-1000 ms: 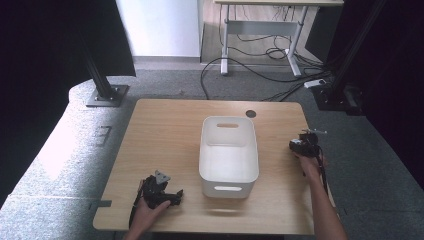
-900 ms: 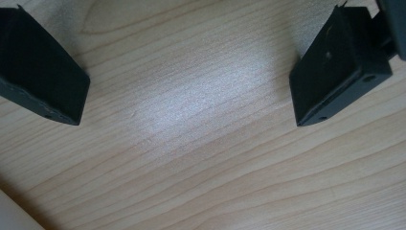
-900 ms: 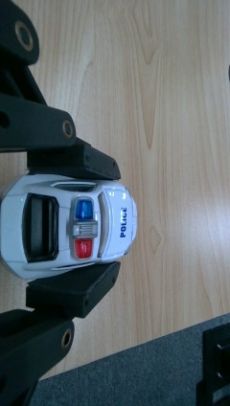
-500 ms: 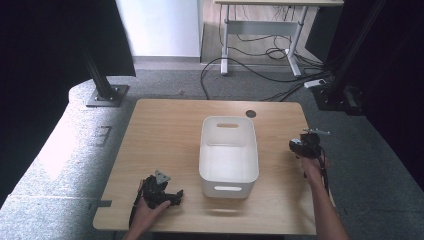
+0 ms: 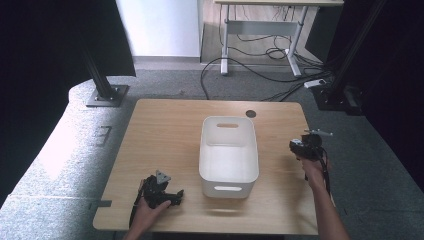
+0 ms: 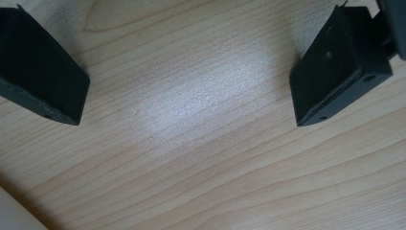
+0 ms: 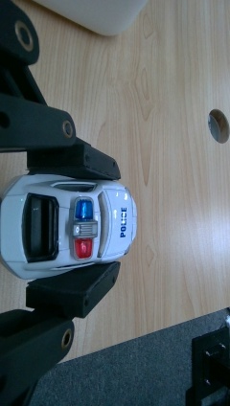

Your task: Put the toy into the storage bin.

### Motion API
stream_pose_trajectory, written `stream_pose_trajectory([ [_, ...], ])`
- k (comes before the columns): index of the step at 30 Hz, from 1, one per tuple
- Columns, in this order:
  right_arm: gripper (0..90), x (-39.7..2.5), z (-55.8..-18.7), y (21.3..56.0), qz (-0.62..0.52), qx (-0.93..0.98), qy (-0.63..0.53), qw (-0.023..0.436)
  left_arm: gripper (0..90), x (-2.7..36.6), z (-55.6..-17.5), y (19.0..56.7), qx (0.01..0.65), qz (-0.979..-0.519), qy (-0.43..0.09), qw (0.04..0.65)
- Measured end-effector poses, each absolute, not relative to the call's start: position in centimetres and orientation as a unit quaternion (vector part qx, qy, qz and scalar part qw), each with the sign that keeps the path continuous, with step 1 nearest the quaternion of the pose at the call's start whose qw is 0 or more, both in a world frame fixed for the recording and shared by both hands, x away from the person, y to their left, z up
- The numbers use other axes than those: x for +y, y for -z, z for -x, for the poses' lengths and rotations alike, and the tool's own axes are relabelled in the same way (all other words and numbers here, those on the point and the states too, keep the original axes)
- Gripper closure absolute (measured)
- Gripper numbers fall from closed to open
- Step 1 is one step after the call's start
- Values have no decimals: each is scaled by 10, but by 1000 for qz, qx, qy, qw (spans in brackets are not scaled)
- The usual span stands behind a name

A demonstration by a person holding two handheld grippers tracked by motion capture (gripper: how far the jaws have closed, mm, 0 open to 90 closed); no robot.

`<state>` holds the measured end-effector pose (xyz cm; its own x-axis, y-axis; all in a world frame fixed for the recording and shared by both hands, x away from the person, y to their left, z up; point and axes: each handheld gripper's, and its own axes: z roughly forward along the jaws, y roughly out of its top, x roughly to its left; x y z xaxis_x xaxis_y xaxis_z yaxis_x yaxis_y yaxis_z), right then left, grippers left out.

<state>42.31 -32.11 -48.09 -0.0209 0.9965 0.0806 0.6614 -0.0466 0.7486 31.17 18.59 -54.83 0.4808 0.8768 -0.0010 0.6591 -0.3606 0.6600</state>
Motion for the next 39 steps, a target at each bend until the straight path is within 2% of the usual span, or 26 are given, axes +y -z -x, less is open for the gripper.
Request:
stream_pose_trajectory([
  [22,502,-316,-391,460,-634,634,-355,264,0,186,-312,548,477,-805,-179,304],
  [39,502,-297,-384,447,-621,636,-375,262,0,186,-312,548,477,-805,-179,304],
])
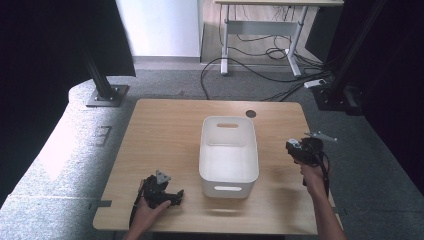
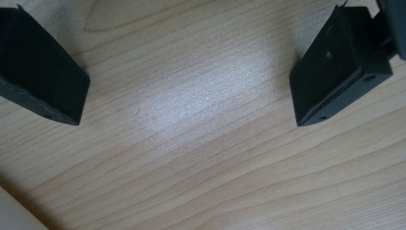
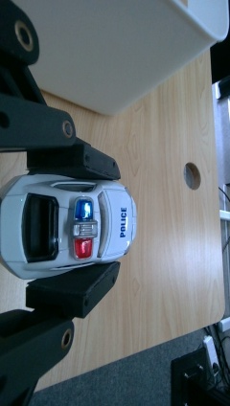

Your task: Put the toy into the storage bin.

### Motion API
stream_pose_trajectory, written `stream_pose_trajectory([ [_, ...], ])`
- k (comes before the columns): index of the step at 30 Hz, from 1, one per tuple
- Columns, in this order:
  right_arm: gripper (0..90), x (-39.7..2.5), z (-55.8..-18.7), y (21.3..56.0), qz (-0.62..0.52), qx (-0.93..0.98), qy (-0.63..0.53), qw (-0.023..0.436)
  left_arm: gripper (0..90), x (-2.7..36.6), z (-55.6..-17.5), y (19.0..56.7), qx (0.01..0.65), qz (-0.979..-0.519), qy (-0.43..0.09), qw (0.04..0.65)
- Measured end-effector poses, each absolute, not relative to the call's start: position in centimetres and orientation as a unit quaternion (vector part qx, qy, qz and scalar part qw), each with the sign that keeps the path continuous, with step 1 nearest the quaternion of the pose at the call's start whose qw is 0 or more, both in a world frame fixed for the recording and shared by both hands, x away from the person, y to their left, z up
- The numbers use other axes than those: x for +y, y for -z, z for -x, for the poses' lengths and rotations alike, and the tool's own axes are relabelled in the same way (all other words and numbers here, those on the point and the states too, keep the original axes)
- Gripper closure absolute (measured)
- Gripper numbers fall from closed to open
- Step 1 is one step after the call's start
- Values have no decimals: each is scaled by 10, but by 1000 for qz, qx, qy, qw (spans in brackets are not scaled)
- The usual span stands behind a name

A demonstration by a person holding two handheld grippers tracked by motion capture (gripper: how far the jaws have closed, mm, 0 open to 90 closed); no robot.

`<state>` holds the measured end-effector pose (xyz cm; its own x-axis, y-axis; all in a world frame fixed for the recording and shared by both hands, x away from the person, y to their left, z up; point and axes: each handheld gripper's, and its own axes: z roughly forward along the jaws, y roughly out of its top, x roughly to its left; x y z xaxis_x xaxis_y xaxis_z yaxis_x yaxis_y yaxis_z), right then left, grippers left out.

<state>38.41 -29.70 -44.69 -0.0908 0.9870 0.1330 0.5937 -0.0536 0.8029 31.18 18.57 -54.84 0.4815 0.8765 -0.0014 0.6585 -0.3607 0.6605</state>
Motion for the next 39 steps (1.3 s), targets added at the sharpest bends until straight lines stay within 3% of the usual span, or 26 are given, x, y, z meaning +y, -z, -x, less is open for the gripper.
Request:
stream_pose_trajectory([
  [39,502,-244,-379,399,-580,648,-417,263,0,186,-312,548,476,-806,-179,303],
])
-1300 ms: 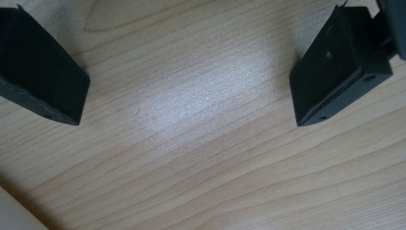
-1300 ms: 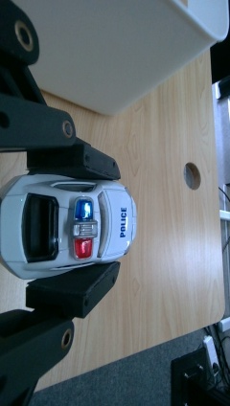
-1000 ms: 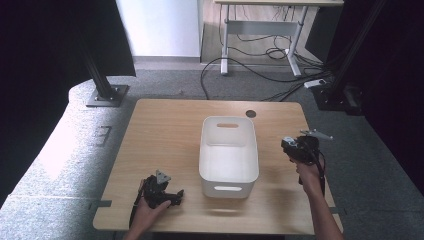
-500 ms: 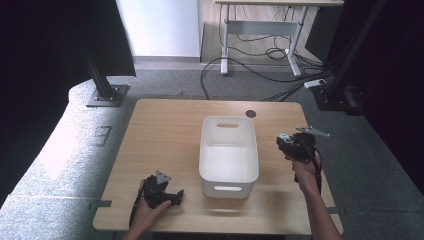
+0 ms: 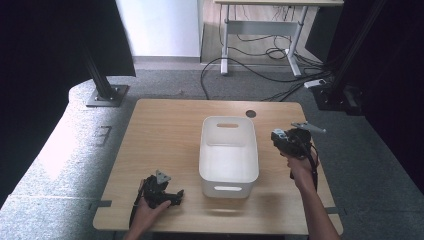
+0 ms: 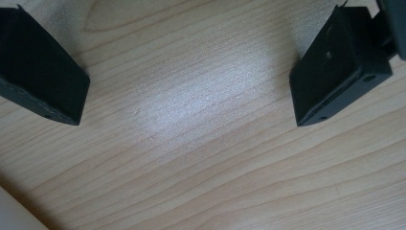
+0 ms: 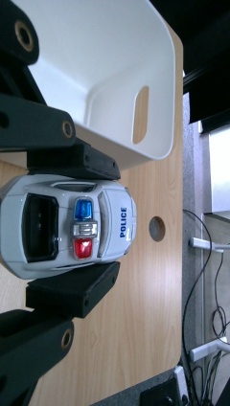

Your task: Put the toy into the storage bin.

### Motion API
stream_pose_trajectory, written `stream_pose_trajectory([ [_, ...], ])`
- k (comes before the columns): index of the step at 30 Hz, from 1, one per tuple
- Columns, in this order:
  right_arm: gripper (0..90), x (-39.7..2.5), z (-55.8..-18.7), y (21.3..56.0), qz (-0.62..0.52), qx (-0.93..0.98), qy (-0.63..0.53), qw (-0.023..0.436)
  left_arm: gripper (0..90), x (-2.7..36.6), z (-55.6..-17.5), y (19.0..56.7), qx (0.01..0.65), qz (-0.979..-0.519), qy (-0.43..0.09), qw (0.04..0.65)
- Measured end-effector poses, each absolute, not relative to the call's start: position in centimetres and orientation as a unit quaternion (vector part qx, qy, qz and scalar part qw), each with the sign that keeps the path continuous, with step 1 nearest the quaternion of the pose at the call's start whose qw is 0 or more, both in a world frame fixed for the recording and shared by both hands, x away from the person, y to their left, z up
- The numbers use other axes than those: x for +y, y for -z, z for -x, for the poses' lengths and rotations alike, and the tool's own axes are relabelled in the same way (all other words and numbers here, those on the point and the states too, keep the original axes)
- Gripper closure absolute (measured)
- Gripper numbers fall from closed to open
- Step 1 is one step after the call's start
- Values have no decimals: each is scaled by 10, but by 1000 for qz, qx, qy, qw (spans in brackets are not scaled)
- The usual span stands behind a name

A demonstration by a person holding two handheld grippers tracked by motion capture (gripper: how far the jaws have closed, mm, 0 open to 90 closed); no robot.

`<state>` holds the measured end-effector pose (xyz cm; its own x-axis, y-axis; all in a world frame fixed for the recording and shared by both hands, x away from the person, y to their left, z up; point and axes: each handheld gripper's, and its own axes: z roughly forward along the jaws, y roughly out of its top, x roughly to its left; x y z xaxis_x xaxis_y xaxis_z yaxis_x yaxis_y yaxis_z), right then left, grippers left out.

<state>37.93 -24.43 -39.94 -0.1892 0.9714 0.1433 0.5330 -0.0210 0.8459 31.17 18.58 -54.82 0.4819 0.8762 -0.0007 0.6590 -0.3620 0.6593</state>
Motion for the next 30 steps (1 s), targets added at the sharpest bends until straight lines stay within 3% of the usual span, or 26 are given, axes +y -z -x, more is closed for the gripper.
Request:
stream_pose_trajectory([
  [30,502,-200,-388,382,-553,668,-427,256,2,185,-311,548,476,-805,-179,305],
])
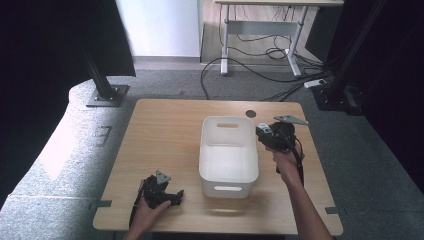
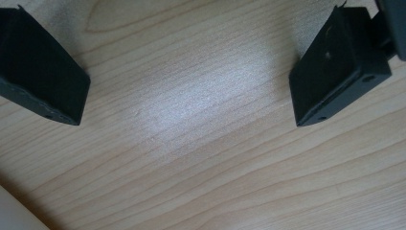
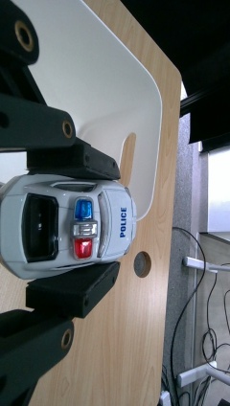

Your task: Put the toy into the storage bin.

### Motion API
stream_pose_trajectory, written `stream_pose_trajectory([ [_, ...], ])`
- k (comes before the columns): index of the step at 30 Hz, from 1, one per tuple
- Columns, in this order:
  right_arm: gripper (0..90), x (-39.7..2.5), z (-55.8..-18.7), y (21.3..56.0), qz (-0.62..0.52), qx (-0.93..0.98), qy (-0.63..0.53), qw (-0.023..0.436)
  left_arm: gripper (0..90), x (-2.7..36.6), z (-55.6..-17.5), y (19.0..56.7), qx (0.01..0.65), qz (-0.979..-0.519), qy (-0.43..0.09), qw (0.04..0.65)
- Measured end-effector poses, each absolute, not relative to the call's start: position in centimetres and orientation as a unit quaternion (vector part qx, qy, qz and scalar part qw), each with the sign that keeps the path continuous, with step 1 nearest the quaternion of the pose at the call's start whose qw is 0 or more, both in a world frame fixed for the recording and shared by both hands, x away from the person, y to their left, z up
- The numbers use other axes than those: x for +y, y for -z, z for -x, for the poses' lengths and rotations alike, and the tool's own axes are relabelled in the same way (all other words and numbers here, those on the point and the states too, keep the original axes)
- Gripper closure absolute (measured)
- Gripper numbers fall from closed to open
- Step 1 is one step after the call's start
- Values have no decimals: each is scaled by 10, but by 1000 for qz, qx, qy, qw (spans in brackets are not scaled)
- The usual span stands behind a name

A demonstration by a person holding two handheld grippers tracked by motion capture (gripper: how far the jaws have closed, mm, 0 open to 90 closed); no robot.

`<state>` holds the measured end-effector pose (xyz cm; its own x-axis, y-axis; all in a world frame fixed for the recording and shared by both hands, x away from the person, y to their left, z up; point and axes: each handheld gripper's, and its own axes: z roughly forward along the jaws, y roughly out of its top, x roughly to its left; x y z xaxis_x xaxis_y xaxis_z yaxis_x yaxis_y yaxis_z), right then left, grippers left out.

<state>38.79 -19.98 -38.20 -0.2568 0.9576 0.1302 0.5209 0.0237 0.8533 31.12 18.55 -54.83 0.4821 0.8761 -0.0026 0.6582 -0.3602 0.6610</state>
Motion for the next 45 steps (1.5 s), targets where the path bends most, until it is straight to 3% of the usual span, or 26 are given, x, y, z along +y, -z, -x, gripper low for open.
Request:
stream_pose_trajectory([
  [45,502,-147,-403,376,-530,690,-428,245,3,185,-310,548,474,-807,-178,304],
])
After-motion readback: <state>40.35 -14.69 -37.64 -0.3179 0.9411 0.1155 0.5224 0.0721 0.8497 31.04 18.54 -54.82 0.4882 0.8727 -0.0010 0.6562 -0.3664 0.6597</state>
